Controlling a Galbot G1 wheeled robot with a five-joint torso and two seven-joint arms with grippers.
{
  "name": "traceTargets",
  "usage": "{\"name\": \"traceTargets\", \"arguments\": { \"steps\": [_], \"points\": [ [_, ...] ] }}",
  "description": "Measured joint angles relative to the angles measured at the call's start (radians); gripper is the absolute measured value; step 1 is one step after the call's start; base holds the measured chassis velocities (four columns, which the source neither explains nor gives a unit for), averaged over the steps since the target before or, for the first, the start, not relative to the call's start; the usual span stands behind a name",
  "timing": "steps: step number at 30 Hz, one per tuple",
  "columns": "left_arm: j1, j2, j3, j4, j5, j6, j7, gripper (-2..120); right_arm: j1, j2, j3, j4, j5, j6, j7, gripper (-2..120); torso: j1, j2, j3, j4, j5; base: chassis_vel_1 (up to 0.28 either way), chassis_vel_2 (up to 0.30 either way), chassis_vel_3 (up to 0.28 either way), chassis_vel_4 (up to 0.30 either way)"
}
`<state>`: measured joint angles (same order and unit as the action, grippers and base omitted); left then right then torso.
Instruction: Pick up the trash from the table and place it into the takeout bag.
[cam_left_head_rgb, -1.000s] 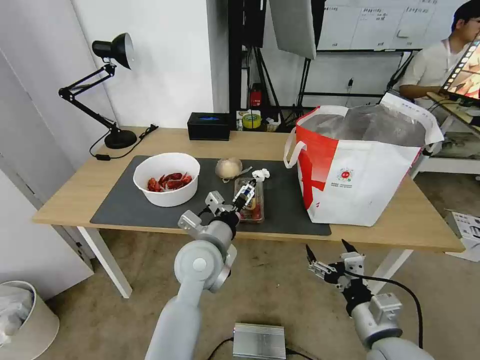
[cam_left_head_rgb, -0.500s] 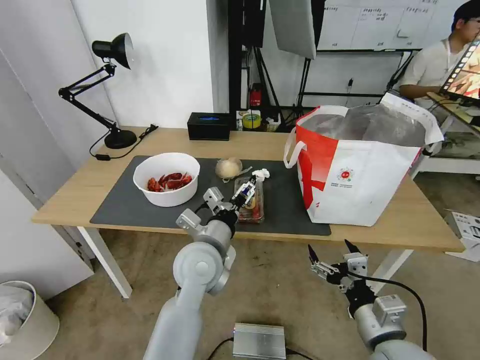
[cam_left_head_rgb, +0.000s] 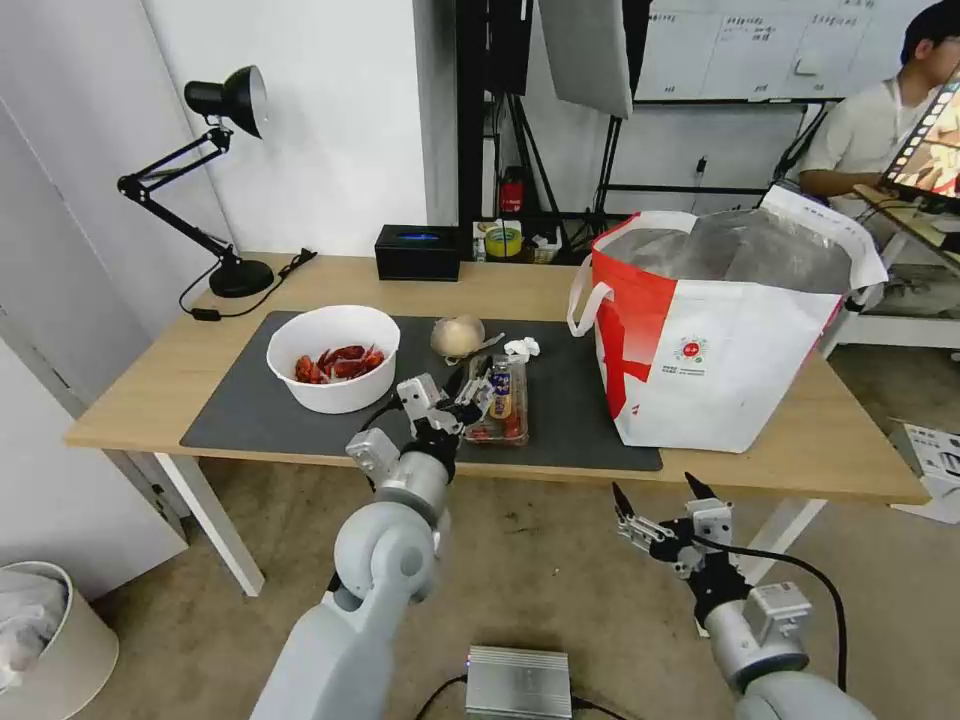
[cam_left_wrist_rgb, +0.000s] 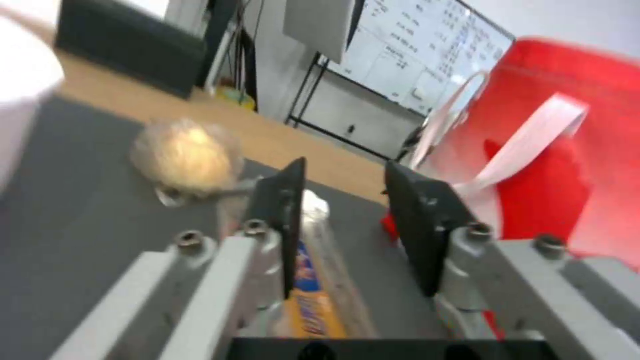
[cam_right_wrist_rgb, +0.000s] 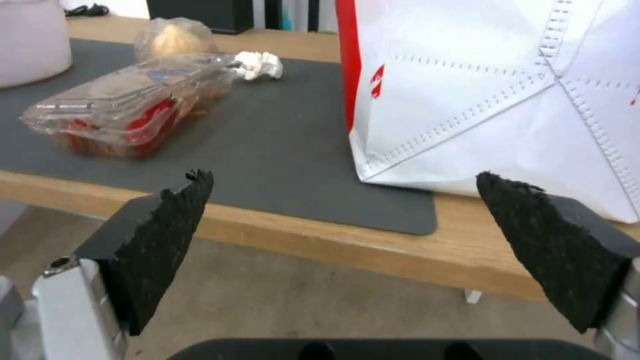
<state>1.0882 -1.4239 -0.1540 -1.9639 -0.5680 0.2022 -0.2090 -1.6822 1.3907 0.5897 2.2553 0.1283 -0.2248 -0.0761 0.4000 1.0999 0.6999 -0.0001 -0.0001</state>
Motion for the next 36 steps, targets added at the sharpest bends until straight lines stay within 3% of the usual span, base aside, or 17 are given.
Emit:
{"name": "traceTargets", "arguments": {
  "steps": [1, 2, 5, 8, 10, 12, 21, 32, 36],
  "points": [
    [-0.004, 0.016, 0.004, 0.016, 0.074, -0.015, 0.022, 25, 0.008, -0.006, 0.0, -0.001, 0.009, -0.007, 0.002, 100, 0.0, 0.0, 0.0, 0.0001, 0.0, 0.0, 0.0, 0.0, 0.0],
    [-0.004, 0.016, 0.004, 0.016, 0.074, -0.015, 0.022, 25, 0.008, -0.006, 0.0, -0.001, 0.009, -0.007, 0.002, 100, 0.0, 0.0, 0.0, 0.0001, 0.0, 0.0, 0.0, 0.0, 0.0],
    [-0.021, 0.067, 0.011, 0.043, 0.202, -0.035, 0.081, 11, 0.023, -0.041, -0.004, -0.005, 0.046, -0.014, 0.014, 100, 0.0, 0.0, 0.0, 0.0001, -0.0001, 0.0, 0.0, 0.0, 0.0],
    [-0.033, 0.103, 0.017, 0.051, 0.241, -0.036, 0.109, 1, 0.034, -0.075, -0.006, -0.009, 0.094, -0.021, 0.023, 100, 0.0, 0.0, 0.0, 0.0002, 0.0, 0.0, 0.0, 0.0, 0.0],
    [-0.035, 0.109, 0.018, 0.052, 0.245, -0.036, 0.114, 1, 0.037, -0.08, -0.006, -0.009, 0.102, -0.022, 0.024, 100, 0.0, 0.0, 0.0, 0.0001, 0.0, 0.0, 0.0, 0.0, 0.0],
    [-0.057, 0.172, 0.033, 0.07, 0.257, -0.025, 0.16, 0, 0.067, -0.131, -0.006, -0.017, 0.219, -0.033, 0.048, 100, 0.0, 0.0, 0.0, 0.0002, 0.0, 0.0, 0.0, 0.0, 0.0],
    [-0.111, 0.266, 0.089, 0.121, 0.234, -0.018, 0.213, 0, 0.136, -0.194, -0.009, -0.036, 0.411, -0.054, 0.09, 100, 0.0, 0.0, 0.0, 0.0001, 0.0001, 0.0, 0.0, 0.0, 0.0],
    [-0.134, 0.274, 0.114, 0.15, 0.229, -0.018, 0.226, 0, 0.243, -0.24, -0.044, -0.047, 0.789, -0.087, 0.158, 100, 0.0, 0.0, 0.0, 0.0001, 0.0, 0.0, 0.0, 0.0, 0.0],
    [-0.13, 0.277, 0.116, 0.158, 0.237, -0.018, 0.231, 0, 0.269, -0.237, -0.069, -0.059, 0.86, -0.091, 0.17, 100, 0.0, 0.0, 0.0, 0.0, 0.0, 0.0, 0.0, 0.0, 0.0]
  ]
}}
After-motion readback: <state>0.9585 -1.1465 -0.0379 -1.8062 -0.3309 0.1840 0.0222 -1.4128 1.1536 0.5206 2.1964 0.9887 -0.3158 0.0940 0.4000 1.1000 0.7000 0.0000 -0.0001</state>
